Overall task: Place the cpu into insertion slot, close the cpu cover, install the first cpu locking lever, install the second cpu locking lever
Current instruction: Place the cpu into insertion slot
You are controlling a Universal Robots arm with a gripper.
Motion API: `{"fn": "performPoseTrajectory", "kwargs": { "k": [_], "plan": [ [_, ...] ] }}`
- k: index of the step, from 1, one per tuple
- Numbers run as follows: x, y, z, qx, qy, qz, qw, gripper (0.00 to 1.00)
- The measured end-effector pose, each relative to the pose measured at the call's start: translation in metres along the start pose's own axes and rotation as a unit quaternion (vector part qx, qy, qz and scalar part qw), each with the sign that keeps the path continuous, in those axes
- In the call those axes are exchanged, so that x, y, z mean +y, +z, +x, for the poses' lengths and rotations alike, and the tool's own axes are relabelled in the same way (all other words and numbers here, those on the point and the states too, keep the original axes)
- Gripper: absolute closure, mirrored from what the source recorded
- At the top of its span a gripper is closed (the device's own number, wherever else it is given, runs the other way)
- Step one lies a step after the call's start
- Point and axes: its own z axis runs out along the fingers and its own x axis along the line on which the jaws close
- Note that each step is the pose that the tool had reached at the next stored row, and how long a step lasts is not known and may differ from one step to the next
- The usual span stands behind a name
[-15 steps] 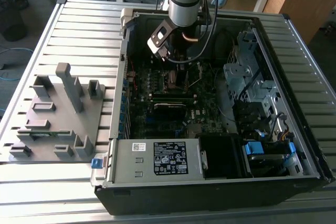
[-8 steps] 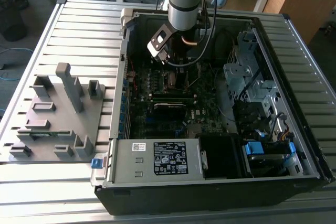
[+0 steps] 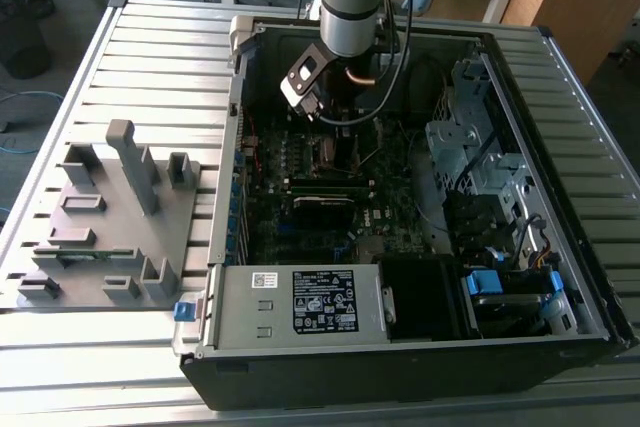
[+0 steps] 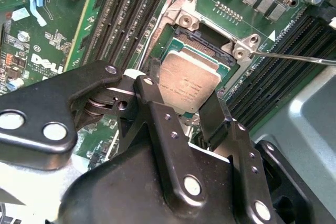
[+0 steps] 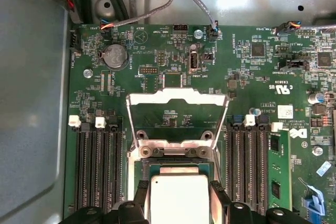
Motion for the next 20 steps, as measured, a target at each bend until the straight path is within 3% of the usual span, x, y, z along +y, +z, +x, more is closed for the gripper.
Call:
{"fn": "performPoseTrajectory", "kwargs": {
  "k": [20],
  "plan": [
    [-0.0040, 0.0114, 0.0047, -0.0001, 0.000, 0.0001, 1.0000, 0.46]
  ]
}}
